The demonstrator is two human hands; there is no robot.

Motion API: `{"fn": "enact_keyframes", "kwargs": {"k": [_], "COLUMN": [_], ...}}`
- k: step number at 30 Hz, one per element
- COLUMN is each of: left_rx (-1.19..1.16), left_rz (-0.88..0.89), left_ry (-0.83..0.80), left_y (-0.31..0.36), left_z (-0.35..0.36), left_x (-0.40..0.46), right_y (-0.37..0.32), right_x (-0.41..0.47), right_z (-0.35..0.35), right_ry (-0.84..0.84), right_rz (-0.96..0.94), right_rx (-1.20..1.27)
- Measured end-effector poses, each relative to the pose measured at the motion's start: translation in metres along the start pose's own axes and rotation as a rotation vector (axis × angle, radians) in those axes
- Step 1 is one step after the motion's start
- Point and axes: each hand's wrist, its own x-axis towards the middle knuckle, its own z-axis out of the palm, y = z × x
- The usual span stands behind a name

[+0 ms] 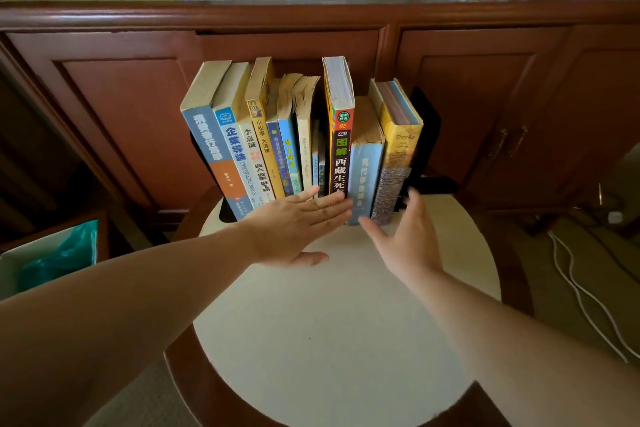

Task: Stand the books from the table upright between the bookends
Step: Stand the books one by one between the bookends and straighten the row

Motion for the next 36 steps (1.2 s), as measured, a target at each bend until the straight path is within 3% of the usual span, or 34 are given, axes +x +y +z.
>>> {"fn": "enact_keyframes", "kwargs": {"k": [4, 10, 26, 30, 33, 36], "left_rx": [0.011, 0.018, -0.018, -0.202, -0.44, -0.606], "left_rz": [0.0, -0.014, -0.067, -0.105, -0.292, -0.667], "left_ry": [0.042, 0.151, 0.089, 0.31, 0.524, 0.621], "left_y": [-0.002, -0.001, -0.003, 0.004, 0.011, 0.014], "left_z": [0.008, 0.022, 0.022, 0.02, 0.021, 0.018], "left_x": [0.003, 0.008, 0.01, 0.002, -0.018, -0.042], "right_y": [-0.013, -0.009, -0.012, -0.011, -0.012, -0.016], "right_x": [0.029, 0.037, 0.052, 0.054, 0.056, 0.055], "right_z": [-0.002, 0.002, 0.007, -0.001, -0.009, -0.012], "right_ry": [-0.082, -0.067, -0.076, -0.158, -0.22, -0.232], "right_rz": [-0.011, -0.045, -0.084, -0.042, -0.032, -0.023], "right_rx": [-0.001, -0.002, -0.058, -0.062, -0.017, 0.049]}}
